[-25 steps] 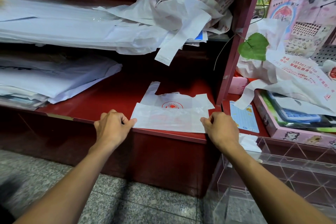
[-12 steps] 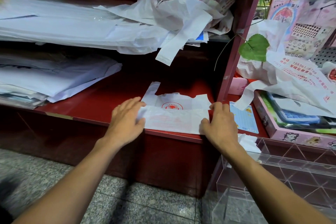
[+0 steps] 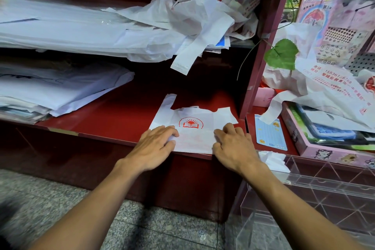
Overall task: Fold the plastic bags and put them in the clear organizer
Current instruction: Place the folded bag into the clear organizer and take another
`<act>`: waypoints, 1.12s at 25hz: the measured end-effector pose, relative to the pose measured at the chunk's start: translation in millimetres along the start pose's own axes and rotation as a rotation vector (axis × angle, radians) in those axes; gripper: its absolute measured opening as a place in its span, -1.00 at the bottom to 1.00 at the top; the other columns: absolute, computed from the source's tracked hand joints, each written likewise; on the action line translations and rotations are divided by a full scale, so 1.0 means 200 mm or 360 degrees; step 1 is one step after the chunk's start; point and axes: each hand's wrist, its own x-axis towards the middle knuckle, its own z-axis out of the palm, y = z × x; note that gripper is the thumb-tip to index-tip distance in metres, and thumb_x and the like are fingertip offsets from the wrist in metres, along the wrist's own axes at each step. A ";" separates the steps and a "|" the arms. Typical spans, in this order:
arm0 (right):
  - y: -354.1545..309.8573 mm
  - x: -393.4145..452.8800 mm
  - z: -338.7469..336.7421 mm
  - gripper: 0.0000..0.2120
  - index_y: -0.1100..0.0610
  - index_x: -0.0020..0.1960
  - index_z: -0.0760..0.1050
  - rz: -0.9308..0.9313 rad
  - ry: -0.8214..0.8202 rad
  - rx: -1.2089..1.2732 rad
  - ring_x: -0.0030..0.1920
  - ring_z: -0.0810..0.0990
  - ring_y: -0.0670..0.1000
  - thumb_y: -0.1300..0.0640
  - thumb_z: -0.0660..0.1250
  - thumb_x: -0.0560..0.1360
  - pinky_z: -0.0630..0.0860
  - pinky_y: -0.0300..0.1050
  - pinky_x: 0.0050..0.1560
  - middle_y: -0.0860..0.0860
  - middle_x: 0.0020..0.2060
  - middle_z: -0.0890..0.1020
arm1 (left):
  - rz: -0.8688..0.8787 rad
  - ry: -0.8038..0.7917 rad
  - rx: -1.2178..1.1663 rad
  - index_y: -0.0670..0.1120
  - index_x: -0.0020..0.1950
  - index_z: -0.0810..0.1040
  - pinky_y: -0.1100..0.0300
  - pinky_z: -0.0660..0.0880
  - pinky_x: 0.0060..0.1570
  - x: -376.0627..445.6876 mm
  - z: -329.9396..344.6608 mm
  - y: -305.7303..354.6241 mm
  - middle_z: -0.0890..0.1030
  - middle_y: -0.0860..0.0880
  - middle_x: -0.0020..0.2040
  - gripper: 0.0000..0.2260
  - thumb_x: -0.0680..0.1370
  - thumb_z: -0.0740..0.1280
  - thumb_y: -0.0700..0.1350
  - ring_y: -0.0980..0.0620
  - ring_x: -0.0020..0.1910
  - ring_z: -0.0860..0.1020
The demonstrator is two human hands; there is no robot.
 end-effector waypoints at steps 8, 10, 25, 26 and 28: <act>-0.15 -0.03 0.05 -0.38 0.20 0.52 0.24 -0.0283 0.0214 -0.0039 0.56 0.11 0.19 -0.08 -0.21 0.61 0.06 0.13 0.52 0.17 0.53 0.24 | -0.0139 -0.0212 0.0202 0.29 0.57 0.02 -0.01 -0.25 0.52 0.02 0.04 0.02 -0.09 0.15 0.61 -0.57 0.68 -0.05 0.12 0.10 0.58 -0.20; -0.21 -0.05 0.08 -0.37 0.14 0.61 -0.07 -0.0390 -0.0087 0.0069 0.59 -0.13 0.11 -0.19 -0.17 0.65 -0.16 0.04 0.56 0.10 0.60 -0.06 | -0.0162 -0.0232 0.0252 0.34 0.56 -0.05 -0.05 -0.29 0.52 0.02 0.06 0.02 -0.14 0.16 0.61 -0.56 0.66 -0.08 0.21 0.08 0.57 -0.25; 0.08 -0.10 0.06 -0.28 0.06 0.45 0.25 -0.0279 0.0112 -0.0086 0.29 0.39 0.10 -0.18 0.44 0.42 0.42 0.00 0.26 -0.02 0.29 0.36 | 0.0005 0.0352 -0.0050 -0.05 0.40 0.50 0.54 0.15 0.26 -0.11 -0.05 -0.24 0.49 0.09 0.34 -0.32 0.34 0.36 -0.50 0.11 0.23 0.36; 0.09 -0.11 0.06 -0.35 0.04 0.38 0.33 -0.0300 0.0112 -0.0052 0.24 0.42 0.09 -0.17 0.45 0.41 0.45 -0.01 0.19 -0.03 0.24 0.38 | -0.0024 0.0373 -0.0136 -0.07 0.35 0.54 0.60 0.13 0.21 -0.12 -0.05 -0.25 0.51 0.11 0.30 -0.36 0.34 0.35 -0.52 0.08 0.20 0.37; 0.11 -0.12 0.05 -0.46 0.01 0.29 0.44 -0.0315 0.0119 0.0074 0.16 0.46 0.08 -0.17 0.47 0.40 0.48 -0.02 0.10 -0.06 0.17 0.42 | -0.0053 0.0400 -0.0222 -0.04 0.23 0.63 0.60 0.16 0.15 -0.13 -0.05 -0.27 0.55 0.12 0.23 -0.43 0.35 0.35 -0.53 0.02 0.18 0.42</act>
